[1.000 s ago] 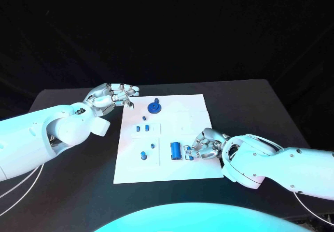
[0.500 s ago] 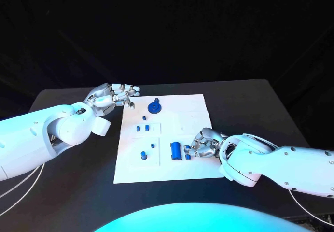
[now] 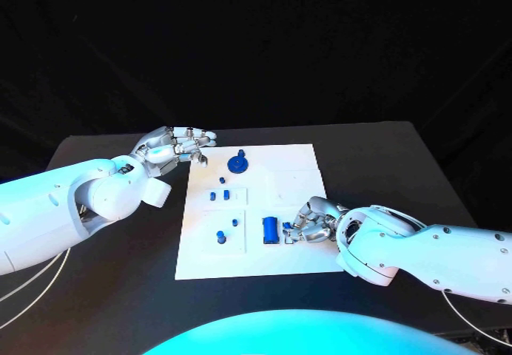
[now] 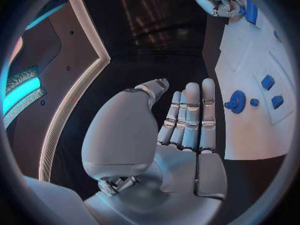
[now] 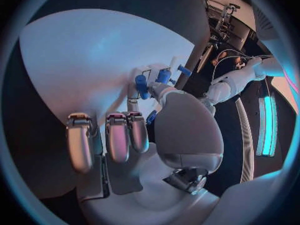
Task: Assemble the parts on the task board
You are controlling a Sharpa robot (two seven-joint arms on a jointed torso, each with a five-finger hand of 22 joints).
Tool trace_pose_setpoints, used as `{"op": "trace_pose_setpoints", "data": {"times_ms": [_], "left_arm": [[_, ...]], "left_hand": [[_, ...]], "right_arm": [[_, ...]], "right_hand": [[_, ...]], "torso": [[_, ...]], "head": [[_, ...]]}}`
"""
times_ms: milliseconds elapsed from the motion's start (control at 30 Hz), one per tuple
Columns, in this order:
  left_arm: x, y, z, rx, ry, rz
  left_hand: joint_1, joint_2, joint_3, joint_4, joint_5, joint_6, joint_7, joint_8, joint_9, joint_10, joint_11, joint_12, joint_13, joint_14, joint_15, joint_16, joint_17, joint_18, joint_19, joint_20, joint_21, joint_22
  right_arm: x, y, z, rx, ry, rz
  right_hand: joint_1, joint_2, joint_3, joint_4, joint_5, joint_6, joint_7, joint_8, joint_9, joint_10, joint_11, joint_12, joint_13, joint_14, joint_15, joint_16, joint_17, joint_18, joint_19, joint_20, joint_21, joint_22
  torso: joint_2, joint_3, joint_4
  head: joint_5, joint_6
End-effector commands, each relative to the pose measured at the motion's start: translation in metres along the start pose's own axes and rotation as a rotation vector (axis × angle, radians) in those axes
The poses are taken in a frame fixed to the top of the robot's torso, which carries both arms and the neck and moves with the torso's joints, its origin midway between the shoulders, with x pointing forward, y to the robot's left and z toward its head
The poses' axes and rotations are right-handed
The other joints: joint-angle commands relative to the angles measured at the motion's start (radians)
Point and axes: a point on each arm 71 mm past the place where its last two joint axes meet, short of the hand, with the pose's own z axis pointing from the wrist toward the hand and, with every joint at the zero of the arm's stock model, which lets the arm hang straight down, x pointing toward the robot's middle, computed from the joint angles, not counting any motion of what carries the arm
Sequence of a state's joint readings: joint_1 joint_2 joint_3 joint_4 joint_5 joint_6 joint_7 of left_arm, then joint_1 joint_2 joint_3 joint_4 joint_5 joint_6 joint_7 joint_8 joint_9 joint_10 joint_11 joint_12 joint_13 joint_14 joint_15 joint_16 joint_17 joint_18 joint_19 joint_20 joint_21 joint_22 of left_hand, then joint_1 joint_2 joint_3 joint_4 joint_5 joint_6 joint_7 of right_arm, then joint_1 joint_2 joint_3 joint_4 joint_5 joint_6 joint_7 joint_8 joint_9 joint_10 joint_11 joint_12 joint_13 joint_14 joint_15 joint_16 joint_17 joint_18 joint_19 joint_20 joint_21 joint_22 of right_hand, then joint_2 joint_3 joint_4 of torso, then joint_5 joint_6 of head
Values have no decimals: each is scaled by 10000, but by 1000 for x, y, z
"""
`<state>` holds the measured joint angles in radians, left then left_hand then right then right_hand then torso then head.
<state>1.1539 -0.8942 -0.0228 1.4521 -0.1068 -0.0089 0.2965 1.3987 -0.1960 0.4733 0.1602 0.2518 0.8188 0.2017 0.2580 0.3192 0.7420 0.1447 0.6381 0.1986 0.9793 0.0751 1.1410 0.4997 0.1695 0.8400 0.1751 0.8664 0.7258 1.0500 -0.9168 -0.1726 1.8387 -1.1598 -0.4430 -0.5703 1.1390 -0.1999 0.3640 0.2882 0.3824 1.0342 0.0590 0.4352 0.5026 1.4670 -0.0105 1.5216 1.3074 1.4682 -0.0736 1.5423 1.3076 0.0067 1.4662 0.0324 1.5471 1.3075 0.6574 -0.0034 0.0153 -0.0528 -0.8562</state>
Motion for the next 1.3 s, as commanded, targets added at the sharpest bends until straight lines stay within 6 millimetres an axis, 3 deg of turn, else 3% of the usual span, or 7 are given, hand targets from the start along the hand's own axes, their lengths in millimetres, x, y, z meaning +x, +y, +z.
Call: {"op": "trace_pose_setpoints", "data": {"times_ms": [33, 133, 200, 267, 333, 700, 1300], "left_arm": [[2, 0, 1, 45, 195, -53], [2, 0, 1, 40, 198, -54], [2, 0, 1, 32, 199, -54], [2, 0, 1, 23, 194, -52], [2, 0, 1, 16, 186, -50], [2, 0, 1, -57, 206, -55], [1, 1, 0, -96, 187, -21]], "left_hand": [[-65, 56, 3, 37, 27, -51, -16, 49, -13, 48, 25, -51, -14, 18, 29, 59, -13, 133, 13, 22, -12, -1], [-76, 57, -4, 51, 25, -55, -14, 56, -16, 45, 27, -50, -21, 17, 31, 61, -14, 133, 13, 24, -16, -3], [-76, 57, -4, 51, 25, -55, -14, 56, -16, 45, 27, -50, -21, 17, 31, 61, -14, 133, 13, 24, -16, -3], [-76, 57, -4, 51, 25, -55, -14, 56, -16, 45, 27, -50, -21, 17, 31, 61, -14, 133, 13, 24, -16, -3], [-76, 57, -4, 51, 25, -55, -14, 56, -16, 45, 27, -50, -21, 17, 31, 61, -14, 133, 13, 24, -16, -3], [-97, 54, -17, 71, 22, -62, -9, 60, -19, 36, 30, -51, -28, 13, 35, 61, -15, 133, 13, 26, -21, -5], [-105, 52, -22, 78, 21, -64, -8, 61, -20, 33, 31, -52, -30, 12, 36, 61, -15, 132, 12, 27, -23, -6]], "right_arm": [[2, 1, 0, -193, 134, -381], [3, 2, 0, -242, 152, -395], [3, 2, -1, -286, 160, -391], [3, 3, -1, -345, 163, -379], [4, 4, -2, -395, 166, -360], [3, 1, -8, -257, 233, -60], [2, -3, -13, -246, 356, 91]], "right_hand": [[-120, -8, -97, 4, -128, -83, 24, 5, 17, 811, -23, -3, 2363, 877, -24, 18, 1902, -11, 969, -16, -50, 2558], [-245, -20, -242, 12, -497, -86, 29, 9, 35, 812, -18, -3, 2363, 879, -18, 21, 1911, -9, 966, -8, -59, 2556], [-467, -8, -467, 28, -1115, -81, 30, 11, 51, 812, -14, -3, 2364, 879, -11, 20, 1910, -12, 970, -1, -44, 2560], [-599, 22, -644, 35, -1451, -75, 22, 15, 63, 815, -20, 4, 2368, 882, -15, 25, 1927, -14, 973, 0, -33, 2562], [-647, 44, -747, 39, -1564, -73, 16, 17, 70, 821, -24, 16, 2374, 883, -19, 27, 1931, -13, 972, -2, -36, 2562], [-783, 84, -1029, 45, -1372, -71, 4, 26, 93, 811, -35, -8, 2362, 879, -31, 17, 1909, -5, 961, -13, -76, 2551], [-727, 242, -1119, 18, -1094, -90, -4, 21, 107, 818, -40, 7, 2370, 878, -37, 16, 1908, -2, 957, -17, -92, 2547]], "torso": [[0, 1, -4], [4, 0, 0], [-1, -2, 3], [-5, -2, 1], [-4, -2, 3], [-23, -16, -7], [-1, -5, 7]], "head": [[6, -4], [6, -4], [1, 0], [4, 0], [6, 2], [22, 21], [-5, 130]]}}
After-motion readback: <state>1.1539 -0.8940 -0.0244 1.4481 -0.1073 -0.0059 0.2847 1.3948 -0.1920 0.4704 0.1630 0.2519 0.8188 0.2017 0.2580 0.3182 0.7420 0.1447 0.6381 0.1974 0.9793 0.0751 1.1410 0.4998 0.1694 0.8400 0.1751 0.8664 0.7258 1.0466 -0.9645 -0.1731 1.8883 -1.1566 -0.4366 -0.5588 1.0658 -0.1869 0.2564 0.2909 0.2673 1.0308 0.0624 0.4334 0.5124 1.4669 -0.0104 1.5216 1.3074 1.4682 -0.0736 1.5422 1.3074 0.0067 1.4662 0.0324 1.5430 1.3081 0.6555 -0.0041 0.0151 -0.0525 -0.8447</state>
